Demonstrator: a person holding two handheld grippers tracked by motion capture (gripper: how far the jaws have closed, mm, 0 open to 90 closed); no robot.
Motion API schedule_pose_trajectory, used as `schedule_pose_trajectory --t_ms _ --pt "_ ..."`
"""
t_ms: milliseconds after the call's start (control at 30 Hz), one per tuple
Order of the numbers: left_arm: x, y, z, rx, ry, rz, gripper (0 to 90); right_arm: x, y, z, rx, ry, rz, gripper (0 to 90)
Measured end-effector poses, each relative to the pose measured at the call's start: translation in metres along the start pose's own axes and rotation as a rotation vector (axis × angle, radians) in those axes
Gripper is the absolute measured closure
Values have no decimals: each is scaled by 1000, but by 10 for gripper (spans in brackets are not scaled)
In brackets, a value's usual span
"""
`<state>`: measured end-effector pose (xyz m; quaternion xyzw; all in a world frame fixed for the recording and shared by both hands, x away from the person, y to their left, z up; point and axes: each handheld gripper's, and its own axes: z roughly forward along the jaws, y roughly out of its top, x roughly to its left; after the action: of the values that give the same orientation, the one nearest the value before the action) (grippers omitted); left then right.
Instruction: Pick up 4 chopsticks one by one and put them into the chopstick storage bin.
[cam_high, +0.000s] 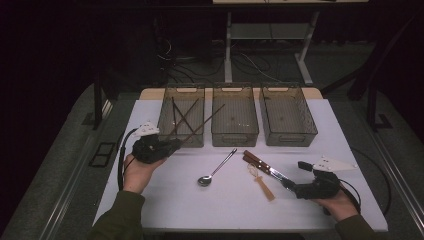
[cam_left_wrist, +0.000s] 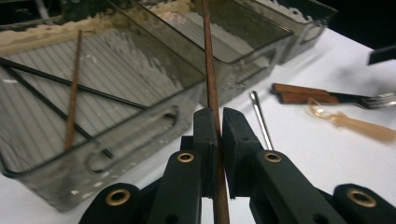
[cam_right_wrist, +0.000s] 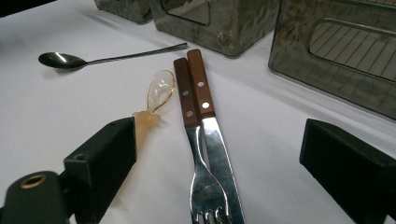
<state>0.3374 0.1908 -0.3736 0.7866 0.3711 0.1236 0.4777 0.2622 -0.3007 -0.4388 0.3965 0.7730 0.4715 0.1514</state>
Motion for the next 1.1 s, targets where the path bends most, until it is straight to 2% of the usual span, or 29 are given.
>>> schedule_pose_trajectory --t_ms 333,667,833,1100 --pt "24 13 8 -25 51 -40 846 0 0 0 -2 3 1 107" --pt "47 38 30 -13 147 -73 846 0 0 -1 -5 5 4 107" --pt "61 44 41 27 202 -91 846 0 0 -1 -8 6 2 107" --pt "75 39 59 113 234 -149 846 0 0 -1 -8 7 3 107"
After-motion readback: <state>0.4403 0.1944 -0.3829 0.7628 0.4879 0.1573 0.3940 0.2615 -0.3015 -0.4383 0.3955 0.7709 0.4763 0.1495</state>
